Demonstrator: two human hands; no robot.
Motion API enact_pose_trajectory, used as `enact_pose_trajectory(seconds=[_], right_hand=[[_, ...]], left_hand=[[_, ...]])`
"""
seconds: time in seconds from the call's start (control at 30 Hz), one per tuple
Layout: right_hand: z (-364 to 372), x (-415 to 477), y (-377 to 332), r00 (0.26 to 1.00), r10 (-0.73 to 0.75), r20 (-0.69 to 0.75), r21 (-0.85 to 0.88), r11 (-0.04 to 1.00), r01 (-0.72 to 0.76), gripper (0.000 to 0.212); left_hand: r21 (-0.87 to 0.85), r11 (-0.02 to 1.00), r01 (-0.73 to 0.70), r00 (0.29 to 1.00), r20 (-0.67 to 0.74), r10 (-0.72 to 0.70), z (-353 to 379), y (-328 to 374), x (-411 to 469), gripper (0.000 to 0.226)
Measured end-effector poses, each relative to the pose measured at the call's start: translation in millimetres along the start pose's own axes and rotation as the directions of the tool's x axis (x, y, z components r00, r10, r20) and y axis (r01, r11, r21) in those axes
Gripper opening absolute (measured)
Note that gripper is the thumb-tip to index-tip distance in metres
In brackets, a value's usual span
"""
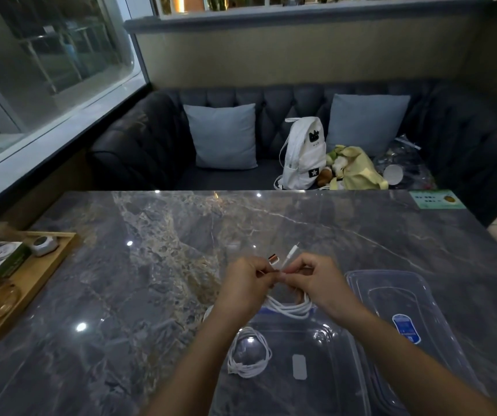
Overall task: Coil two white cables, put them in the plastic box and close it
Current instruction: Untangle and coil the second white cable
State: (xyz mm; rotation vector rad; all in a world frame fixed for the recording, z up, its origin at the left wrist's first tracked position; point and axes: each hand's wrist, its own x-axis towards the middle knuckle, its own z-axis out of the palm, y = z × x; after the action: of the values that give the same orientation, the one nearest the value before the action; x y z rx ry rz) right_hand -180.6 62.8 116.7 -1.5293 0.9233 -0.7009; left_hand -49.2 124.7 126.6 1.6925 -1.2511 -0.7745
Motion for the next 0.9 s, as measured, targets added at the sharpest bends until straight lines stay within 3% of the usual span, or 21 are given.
enact_pose_trajectory(seconds=[0.1,0.23,0.5,0.63,0.7,0.77,0.9], right_hand=[[-4.0,3.2,-1.0,0.999,-0.031,-0.02,-0.069,0.997,0.03,0.024],[1.4,4.2,-0.6,0.998,-0.062,-0.009,-0.101,0.993,0.061,0.028],[1.1,-1.2,6.1,0.998,0.044,0.042,0.218,0.975,-0.052,0.015],[-0.1,-1.8,0.6,0.978,0.204,0.036,0.414,0.888,-0.201,0.035],[-2.7,-1.4,0.1,0.97,0.242,0.002,0.428,0.877,-0.22,0.023],[-4.2,-1.4,0.1,0.969,0.245,-0.021,0.46,0.863,-0.208,0.004],[-7.5,-0.8,2.8,0.982,0.188,-0.01,0.537,0.83,-0.153,0.007]], left_hand=[[0.025,0.999,-0.027,1.0,0.002,0.027,3.8,2.4,-2.1,0.034],[-0.103,0.987,0.125,0.983,-0.119,-0.137,10.5,3.4,-0.1,0.033],[-0.132,0.991,0.02,0.988,-0.152,-0.04,6.2,5.7,2.2,0.022],[-0.14,0.99,0.021,0.983,-0.178,-0.046,8.9,-1.3,3.6,0.024],[-0.169,0.985,0.032,0.981,-0.183,-0.063,12.7,-4.7,3.2,0.018],[-0.26,0.964,0.051,0.98,-0.173,-0.099,13.8,-6.5,3.3,0.017],[-0.474,0.871,0.128,0.969,-0.129,-0.213,9.7,-9.2,4.1,0.015]])
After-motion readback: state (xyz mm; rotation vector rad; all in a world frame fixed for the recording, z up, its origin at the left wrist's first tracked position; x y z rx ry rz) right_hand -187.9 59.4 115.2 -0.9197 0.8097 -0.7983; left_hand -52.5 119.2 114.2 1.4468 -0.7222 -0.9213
